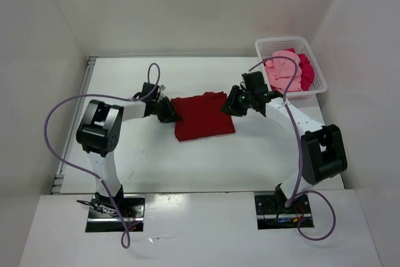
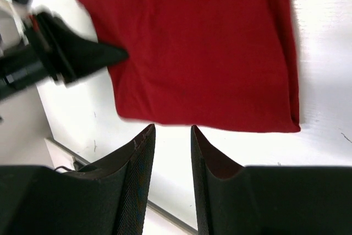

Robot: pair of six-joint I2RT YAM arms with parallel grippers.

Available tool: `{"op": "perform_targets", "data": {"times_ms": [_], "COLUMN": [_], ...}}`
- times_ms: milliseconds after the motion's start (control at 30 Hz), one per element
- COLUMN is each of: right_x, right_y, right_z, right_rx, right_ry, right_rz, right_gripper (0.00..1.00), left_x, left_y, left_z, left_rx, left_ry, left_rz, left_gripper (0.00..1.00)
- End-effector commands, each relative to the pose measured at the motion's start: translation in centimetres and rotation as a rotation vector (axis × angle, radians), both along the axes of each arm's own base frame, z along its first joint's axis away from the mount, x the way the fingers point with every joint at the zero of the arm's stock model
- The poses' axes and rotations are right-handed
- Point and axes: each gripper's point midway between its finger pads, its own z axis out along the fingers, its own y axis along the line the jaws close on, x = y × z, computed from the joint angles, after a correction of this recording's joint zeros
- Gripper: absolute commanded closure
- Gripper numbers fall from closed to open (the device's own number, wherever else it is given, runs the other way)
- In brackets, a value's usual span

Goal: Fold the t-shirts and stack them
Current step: Put the neatly folded tshirt into the corner of the board with the left arm

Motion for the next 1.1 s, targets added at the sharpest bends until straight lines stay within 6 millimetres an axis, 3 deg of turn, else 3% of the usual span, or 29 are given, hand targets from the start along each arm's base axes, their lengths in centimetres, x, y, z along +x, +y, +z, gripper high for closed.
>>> {"op": "perform_targets", "data": {"times_ms": [0,67,100,167,200,267,300,367,400,467,500,533,600,633,667,700,833,867,900,967,1033,1067], "right_x": [-0.5,-1.0,-1.2,-1.4,-1.4,-1.5,-1.7,-1.9,-2.1,-2.3,-2.4,-2.4,-2.5,-2.5,-2.5,-2.4,-1.1,-0.6,-0.1,1.3,2.8,3.4], "right_y": [0.4,0.4,0.3,0.2,-0.2,-0.6,-1.0,-1.0,-1.0,-0.9,-0.7,-0.7,-0.6,-0.6,-0.6,-0.7,-1.2,-1.2,-1.5,-2.1,-2.8,-3.0], "right_z": [1.4,0.9,1.1,1.2,0.8,1.0,1.0,0.9,0.5,0.6,0.7,0.7,0.4,0.4,0.4,0.4,0.8,1.3,1.2,1.9,2.8,2.9], "right_rx": [0.023,0.019,0.018,0.015,0.012,0.005,0.011,0.009,0.007,0.016,0.021,0.021,0.025,0.025,0.025,0.018,0.001,-0.001,-0.017,-0.052,-0.071,-0.088], "right_ry": [-0.041,-0.025,-0.024,-0.031,-0.023,-0.029,-0.024,-0.019,-0.01,-0.007,-0.009,-0.009,0.002,0.002,0.002,0.0,-0.021,-0.036,-0.031,-0.059,-0.092,-0.101], "right_rz": [0.021,0.034,0.034,0.04,0.031,0.03,0.024,0.038,0.038,0.047,0.062,0.062,0.068,0.068,0.068,0.062,0.033,0.016,-0.012,-0.051,-0.1,-0.119], "right_gripper": [0.62,0.62,0.62,0.62,0.62,0.62,0.62,0.62,0.62,0.62,0.62,0.62,0.62,0.62,0.6,0.58,0.43,0.36,0.29,0.11,0.11,0.26], "left_x": [7.4,10.6,13.7,16.1,17.2,18.5,19.0,18.4,18.0,17.0,16.2,15.7,14.1,13.8,13.2,13.0,11.7,10.8,10.2,8.1,6.9,6.2], "left_y": [-0.8,0.2,2.2,4.8,7.9,11.4,15.0,18.9,22.7,26.7,30.1,31.4,34.9,35.7,36.2,36.6,36.0,35.5,35.0,34.0,33.4,33.2], "left_z": [3.2,5.3,7.1,8.5,8.3,9.4,9.4,8.8,8.2,7.0,7.1,6.6,5.3,5.4,5.5,5.7,6.9,6.1,7.2,7.5,8.0,8.2], "left_rx": [0.032,0.041,0.041,0.042,0.062,0.089,0.099,0.136,0.152,0.181,0.182,0.185,0.195,0.191,0.186,0.182,0.19,0.18,0.166,0.167,0.168,0.177], "left_ry": [-0.147,-0.19,-0.237,-0.266,-0.258,-0.295,-0.292,-0.277,-0.269,-0.249,-0.244,-0.235,-0.191,-0.199,-0.193,-0.197,-0.218,-0.193,-0.208,-0.203,-0.214,-0.216], "left_rz": [0.032,0.065,0.118,0.175,0.219,0.27,0.334,0.406,0.468,0.553,0.625,0.651,0.749,0.774,0.794,0.81,0.804,0.812,0.812,0.825,0.825,0.834], "left_gripper": [0.83,0.86,0.86,0.87,0.87,0.87,0.87,0.85,0.84,0.84,0.83,0.79,0.63,0.37,0.24,0.04,0.0,0.0,0.0,0.0,0.0,0.0]}}
